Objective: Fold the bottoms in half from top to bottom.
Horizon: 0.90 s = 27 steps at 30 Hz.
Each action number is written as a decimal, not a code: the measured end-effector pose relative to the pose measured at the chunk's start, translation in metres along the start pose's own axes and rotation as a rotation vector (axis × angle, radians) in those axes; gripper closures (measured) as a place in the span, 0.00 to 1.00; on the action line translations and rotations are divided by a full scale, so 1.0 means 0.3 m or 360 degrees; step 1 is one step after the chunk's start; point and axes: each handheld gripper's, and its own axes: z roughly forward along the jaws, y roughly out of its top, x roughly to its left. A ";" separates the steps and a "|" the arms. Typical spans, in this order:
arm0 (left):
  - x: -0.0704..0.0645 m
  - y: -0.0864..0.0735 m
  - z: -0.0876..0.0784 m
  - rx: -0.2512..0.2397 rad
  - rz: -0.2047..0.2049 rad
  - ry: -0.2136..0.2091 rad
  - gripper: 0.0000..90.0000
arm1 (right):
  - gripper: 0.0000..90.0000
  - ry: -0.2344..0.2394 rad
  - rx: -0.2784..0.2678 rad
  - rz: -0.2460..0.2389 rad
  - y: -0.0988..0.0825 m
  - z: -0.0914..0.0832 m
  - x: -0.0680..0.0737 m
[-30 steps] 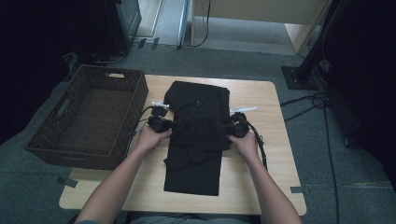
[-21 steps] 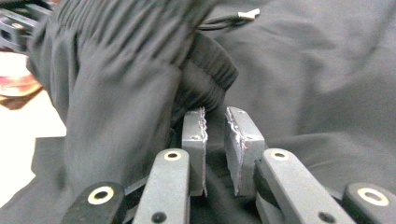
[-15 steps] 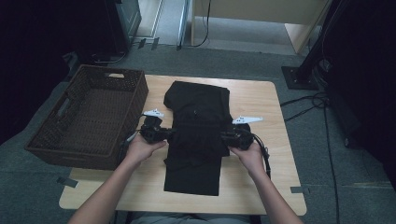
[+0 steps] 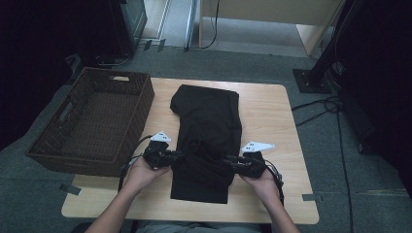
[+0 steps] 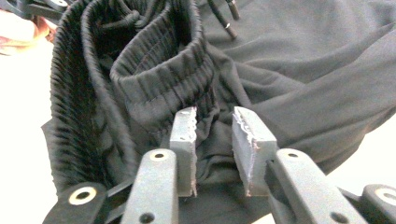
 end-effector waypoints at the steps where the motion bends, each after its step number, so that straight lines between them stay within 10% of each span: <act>1: 0.002 -0.003 -0.004 0.0002 0.0002 0.0008 0.79 | 0.75 -0.0008 -0.0001 -0.0007 -0.002 -0.004 0.007; 7: 0.046 0.018 -0.003 -0.0065 -0.0057 0.0030 0.82 | 0.79 -0.0088 -0.0075 -0.0023 0.015 -0.024 0.001; 16: 0.086 0.092 0.067 -0.0084 -0.0147 -0.0015 0.99 | 0.91 -0.0085 -0.0055 0.0162 0.064 0.041 -0.063; 27: -0.001 0.028 0.032 -0.0043 -0.0029 -0.0135 0.93 | 0.74 -0.0004 0.0021 0.0127 0.018 0.036 0.001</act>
